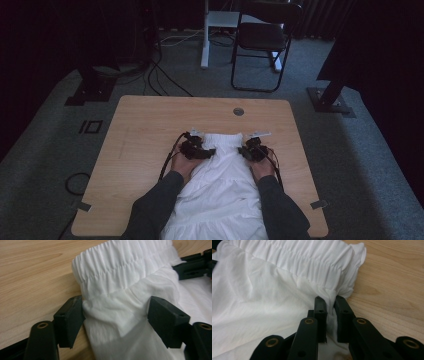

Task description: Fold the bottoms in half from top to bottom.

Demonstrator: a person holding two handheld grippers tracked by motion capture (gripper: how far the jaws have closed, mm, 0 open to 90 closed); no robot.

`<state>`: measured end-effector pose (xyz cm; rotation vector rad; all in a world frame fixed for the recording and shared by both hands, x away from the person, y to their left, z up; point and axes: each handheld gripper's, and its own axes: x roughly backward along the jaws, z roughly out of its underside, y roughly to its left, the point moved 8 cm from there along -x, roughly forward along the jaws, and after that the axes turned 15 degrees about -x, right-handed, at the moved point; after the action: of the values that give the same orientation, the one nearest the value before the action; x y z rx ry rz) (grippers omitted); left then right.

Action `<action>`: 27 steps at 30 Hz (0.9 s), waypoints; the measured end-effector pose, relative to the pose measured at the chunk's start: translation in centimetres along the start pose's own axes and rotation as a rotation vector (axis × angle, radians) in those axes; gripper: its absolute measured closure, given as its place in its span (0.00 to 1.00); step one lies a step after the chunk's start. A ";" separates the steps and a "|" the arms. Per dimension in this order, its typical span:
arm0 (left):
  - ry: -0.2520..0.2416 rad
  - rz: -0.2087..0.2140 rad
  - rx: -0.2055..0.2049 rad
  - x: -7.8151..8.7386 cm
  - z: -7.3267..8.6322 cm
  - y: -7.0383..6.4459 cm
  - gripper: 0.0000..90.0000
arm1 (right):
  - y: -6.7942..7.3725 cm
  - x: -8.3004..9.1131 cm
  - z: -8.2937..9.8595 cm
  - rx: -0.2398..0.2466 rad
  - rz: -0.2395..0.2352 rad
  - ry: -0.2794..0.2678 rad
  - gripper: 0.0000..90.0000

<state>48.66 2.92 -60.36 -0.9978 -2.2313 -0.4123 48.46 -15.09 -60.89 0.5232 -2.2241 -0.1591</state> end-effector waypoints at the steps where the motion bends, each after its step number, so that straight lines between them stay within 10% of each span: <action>1: 0.010 -0.006 -0.002 -0.2 0.1 0.0 0.31 | 0.0 0.0 0.0 -0.001 -0.001 0.000 0.91; 7: 0.046 -0.057 -0.124 -0.5 0.3 0.0 0.35 | 0.0 0.0 -0.1 -0.026 -0.022 0.012 0.84; 16: 0.051 -0.082 -0.150 -0.5 0.4 -0.1 0.38 | -0.2 -0.9 -1.1 0.001 0.002 0.010 0.43; 21: 0.062 -0.084 -0.145 -0.1 0.7 -0.3 0.38 | -0.1 -1.1 -1.2 0.062 0.063 0.020 0.46; 27: 0.066 -0.086 -0.130 0.8 1.3 -0.4 0.47 | 0.6 -1.0 -1.1 0.069 0.031 0.034 0.78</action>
<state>47.42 3.80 -60.81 -0.9422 -2.2159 -0.6269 49.64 -14.04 -60.69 0.5252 -2.2091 -0.0574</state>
